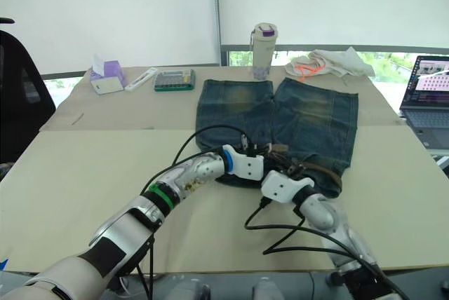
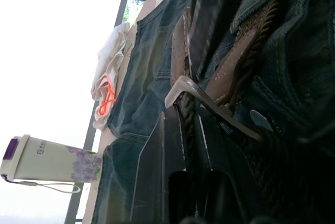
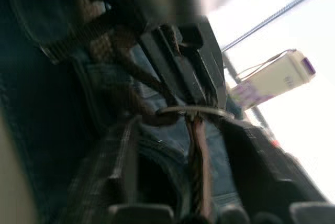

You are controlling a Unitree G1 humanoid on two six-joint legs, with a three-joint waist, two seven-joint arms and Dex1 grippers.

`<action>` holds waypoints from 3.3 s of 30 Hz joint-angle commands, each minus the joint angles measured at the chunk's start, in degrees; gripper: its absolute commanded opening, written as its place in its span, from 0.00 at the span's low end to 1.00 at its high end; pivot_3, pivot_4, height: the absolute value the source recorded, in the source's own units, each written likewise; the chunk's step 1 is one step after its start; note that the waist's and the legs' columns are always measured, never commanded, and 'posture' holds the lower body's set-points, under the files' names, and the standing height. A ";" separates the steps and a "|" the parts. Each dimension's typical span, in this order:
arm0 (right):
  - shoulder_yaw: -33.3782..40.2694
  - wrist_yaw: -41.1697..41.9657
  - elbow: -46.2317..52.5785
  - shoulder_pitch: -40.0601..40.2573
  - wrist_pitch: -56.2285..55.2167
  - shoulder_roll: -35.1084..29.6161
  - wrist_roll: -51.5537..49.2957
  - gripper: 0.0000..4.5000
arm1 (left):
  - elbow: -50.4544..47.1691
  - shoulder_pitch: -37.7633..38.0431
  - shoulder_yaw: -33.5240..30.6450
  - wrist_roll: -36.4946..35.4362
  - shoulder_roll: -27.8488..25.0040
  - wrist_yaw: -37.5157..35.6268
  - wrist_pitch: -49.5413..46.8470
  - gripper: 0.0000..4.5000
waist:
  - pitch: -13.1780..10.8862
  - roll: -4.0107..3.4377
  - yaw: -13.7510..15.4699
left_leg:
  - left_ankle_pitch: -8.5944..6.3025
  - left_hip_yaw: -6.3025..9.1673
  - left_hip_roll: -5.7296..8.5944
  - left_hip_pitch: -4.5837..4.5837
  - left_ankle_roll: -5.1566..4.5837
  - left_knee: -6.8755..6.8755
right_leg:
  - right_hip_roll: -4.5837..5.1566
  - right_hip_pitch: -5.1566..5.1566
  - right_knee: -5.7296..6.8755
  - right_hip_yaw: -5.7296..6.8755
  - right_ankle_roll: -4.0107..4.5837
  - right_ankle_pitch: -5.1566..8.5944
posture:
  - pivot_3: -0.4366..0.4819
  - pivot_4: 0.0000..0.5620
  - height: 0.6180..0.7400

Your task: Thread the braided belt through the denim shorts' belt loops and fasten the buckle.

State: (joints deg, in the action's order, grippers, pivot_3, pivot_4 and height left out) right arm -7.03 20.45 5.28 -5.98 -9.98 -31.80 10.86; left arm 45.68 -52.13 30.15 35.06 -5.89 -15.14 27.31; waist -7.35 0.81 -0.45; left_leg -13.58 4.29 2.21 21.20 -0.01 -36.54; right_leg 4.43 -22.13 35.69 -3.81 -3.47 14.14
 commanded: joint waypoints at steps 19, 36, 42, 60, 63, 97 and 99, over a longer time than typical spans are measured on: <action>32.27 -6.68 7.49 -8.16 62.10 10.21 -62.46 0.71 | -7.67 1.89 -0.39 -2.40 -0.64 -3.67 -2.09 0.00 | 0.02 -0.04 -0.10 | -0.03 0.19 -0.09 0.02 -0.05 -0.01 | -0.01 -0.03 0.12 -0.01 0.02 -0.01 | 0.48 0.27 1.00; 37.52 -32.20 4.95 -14.14 70.60 18.66 -86.42 0.02 | -5.52 2.09 0.38 -1.33 -0.74 -2.23 -0.75 0.00 | 0.06 -0.11 -0.32 | -0.05 0.13 -0.06 0.09 -0.09 -0.01 | -0.02 -0.07 0.29 0.00 0.01 -0.01 | 0.48 0.27 1.00; 36.53 -34.27 5.24 -13.50 69.67 18.74 -87.69 0.00 | -5.62 3.23 0.64 -4.93 -0.68 -9.20 -0.60 0.08 | 0.06 -0.11 -0.32 | -0.06 0.09 -0.06 0.09 -0.10 -0.01 | -0.02 -0.07 0.27 0.01 0.00 -0.01 | 0.48 0.27 1.00; 34.43 -35.95 4.93 -11.54 67.24 18.04 -87.45 0.00 | -27.03 17.80 -14.38 -45.97 -4.42 -26.82 -4.95 0.99 | 0.09 -0.18 -0.67 | -0.06 0.27 -0.16 0.05 -0.11 -0.01 | -0.04 -0.09 0.19 -0.02 0.02 -0.01 | 0.48 0.27 1.00; 34.53 -36.16 4.79 -11.60 67.05 17.86 -87.61 0.00 | -29.72 18.57 -18.61 -51.12 -4.98 -27.30 -11.80 0.99 | 0.09 -0.18 -0.73 | -0.06 0.26 -0.15 0.04 -0.11 -0.02 | -0.05 -0.09 0.19 -0.02 0.01 -0.01 | 0.48 0.27 1.00; 29.68 -20.96 8.67 -4.76 66.05 -5.71 -72.45 0.00 | -19.10 24.22 -19.73 -42.61 -10.18 -33.90 -27.56 0.01 | 0.12 -0.23 -0.46 | -0.11 0.01 -0.14 0.01 -0.20 -0.01 | -0.06 -0.01 -0.08 -0.02 0.00 0.03 | 0.48 0.27 1.00; 29.99 -19.11 7.67 -5.04 64.78 -7.92 -69.29 0.00 | -19.44 24.72 -19.64 -42.46 -10.53 -34.15 -27.44 0.01 | 0.12 -0.23 -0.49 | -0.14 0.00 -0.16 0.00 -0.24 -0.01 | -0.08 0.00 -0.08 -0.02 0.01 0.03 | 0.48 0.27 1.00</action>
State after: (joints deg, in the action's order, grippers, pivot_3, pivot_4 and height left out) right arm 21.36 -0.46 12.85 -10.22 57.11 -37.74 -61.31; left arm 25.68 -28.62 10.72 -8.61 -15.20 -49.41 0.53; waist -7.23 0.58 -0.94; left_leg -13.72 4.30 2.03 21.20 -0.26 -36.55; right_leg 4.35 -22.14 35.61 -3.82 -3.46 14.17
